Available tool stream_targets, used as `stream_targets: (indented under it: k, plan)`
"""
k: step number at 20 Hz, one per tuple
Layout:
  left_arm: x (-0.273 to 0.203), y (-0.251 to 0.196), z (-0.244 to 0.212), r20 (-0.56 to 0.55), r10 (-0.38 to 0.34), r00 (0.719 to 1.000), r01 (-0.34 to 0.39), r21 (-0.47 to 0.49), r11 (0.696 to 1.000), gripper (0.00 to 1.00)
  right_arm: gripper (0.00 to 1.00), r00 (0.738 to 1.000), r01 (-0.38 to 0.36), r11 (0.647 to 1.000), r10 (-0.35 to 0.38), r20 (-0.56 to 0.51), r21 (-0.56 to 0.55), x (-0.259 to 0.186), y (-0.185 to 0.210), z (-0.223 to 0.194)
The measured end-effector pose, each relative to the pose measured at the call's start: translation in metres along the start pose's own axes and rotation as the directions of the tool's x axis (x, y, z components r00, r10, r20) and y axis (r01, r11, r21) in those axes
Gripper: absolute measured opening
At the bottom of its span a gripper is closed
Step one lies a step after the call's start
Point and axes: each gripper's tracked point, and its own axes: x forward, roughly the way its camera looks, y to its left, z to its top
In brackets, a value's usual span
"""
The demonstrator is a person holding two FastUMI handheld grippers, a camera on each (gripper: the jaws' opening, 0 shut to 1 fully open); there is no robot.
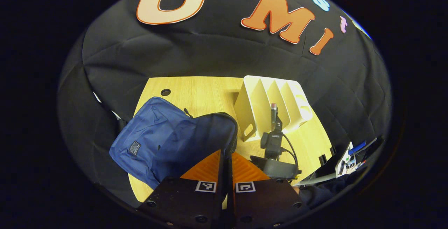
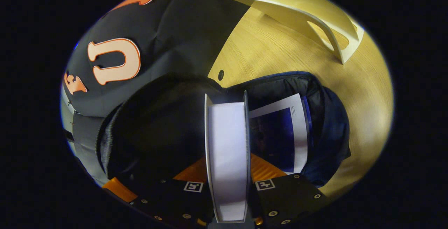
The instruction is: Open the schoolbag, grab two books from the bookshelf and put them into the schoolbag.
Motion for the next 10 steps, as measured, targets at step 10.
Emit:
stream_targets:
  k: [10]
  plan:
    - [0.001, 0.001, 0.004, 0.002, -0.005, 1.000, 0.005, -0.011, 1.000, 0.06, 0.41, 0.999, 0.010, 0.998, -0.007, -0.042, 0.070, 0.022, -0.011, -0.001]
